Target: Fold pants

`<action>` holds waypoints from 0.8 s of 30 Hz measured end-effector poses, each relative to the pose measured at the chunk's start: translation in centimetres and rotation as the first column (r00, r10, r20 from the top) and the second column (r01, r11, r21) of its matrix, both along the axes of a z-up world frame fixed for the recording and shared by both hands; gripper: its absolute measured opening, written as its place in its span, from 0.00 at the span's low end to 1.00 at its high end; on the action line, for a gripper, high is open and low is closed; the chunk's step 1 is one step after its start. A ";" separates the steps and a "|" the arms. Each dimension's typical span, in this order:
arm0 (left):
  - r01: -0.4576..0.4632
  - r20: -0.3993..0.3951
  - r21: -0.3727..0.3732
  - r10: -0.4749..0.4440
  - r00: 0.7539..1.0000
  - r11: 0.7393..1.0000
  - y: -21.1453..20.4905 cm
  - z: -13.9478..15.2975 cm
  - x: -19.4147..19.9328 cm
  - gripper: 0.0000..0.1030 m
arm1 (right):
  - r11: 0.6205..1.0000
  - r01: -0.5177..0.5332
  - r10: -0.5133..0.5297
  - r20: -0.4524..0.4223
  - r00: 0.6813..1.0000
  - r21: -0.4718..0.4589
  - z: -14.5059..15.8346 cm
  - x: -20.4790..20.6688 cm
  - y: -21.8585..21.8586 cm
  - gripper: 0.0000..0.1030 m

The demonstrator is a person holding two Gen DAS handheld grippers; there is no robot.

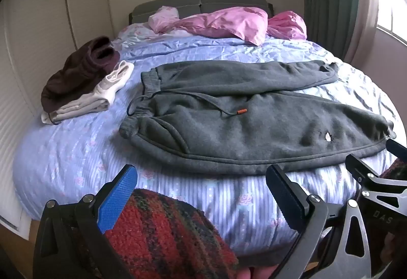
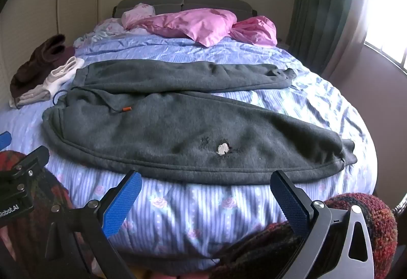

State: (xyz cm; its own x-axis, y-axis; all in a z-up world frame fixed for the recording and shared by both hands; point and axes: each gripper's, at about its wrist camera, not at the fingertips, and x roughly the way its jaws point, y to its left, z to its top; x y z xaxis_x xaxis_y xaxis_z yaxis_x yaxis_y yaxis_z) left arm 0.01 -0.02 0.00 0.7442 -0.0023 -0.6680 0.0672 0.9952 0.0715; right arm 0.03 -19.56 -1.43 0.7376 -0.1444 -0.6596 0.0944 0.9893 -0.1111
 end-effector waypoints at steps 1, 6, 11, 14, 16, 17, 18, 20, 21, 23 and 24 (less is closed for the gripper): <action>0.002 -0.003 -0.008 -0.002 1.000 1.000 0.0 0.0 0.0 0.99 | 1.000 0.000 0.000 0.004 1.000 0.005 0.0 0.0 0.0 0.99; -0.020 0.006 0.004 0.020 1.000 1.000 0.1 -0.1 -0.1 0.98 | 1.000 0.001 -0.001 0.004 1.000 0.002 0.0 0.0 -0.1 0.99; -0.024 0.004 -0.004 0.024 1.000 1.000 0.3 -0.1 -0.2 0.94 | 1.000 0.000 0.000 0.005 1.000 0.002 0.1 -0.1 -0.1 0.99; -0.019 0.006 -0.002 0.019 1.000 1.000 0.2 0.0 -0.2 0.94 | 1.000 0.001 -0.001 0.005 1.000 0.001 0.1 -0.1 0.0 0.99; -0.018 0.005 -0.004 0.018 1.000 1.000 0.2 0.1 -0.2 0.94 | 1.000 0.000 -0.001 0.006 1.000 0.002 0.1 -0.1 0.0 0.99; -0.017 0.005 -0.003 0.017 1.000 1.000 0.1 0.0 -0.3 0.94 | 1.000 0.000 0.000 0.006 1.000 0.002 0.1 -0.1 0.0 0.99; -0.018 0.003 -0.005 0.018 1.000 1.000 0.1 0.1 -0.3 0.94 | 1.000 0.000 0.000 0.006 1.000 0.002 0.1 -0.1 0.0 0.99; -0.020 0.004 -0.003 0.020 1.000 1.000 0.1 0.0 -0.3 0.94 | 1.000 0.000 0.000 0.006 1.000 0.001 0.1 -0.1 0.0 0.99; -0.019 0.004 -0.003 0.019 1.000 1.000 0.1 0.0 -0.3 0.94 | 1.000 0.001 -0.001 0.006 1.000 0.001 0.1 -0.1 0.0 0.99; -0.016 0.004 -0.008 0.016 1.000 1.000 0.3 -0.1 -0.2 0.94 | 1.000 0.000 0.000 0.007 1.000 0.001 0.1 -0.1 -0.1 0.99; -0.016 0.003 -0.008 0.016 1.000 1.000 0.3 -0.1 -0.2 0.94 | 1.000 0.000 0.000 0.007 1.000 0.001 0.1 -0.1 -0.1 0.99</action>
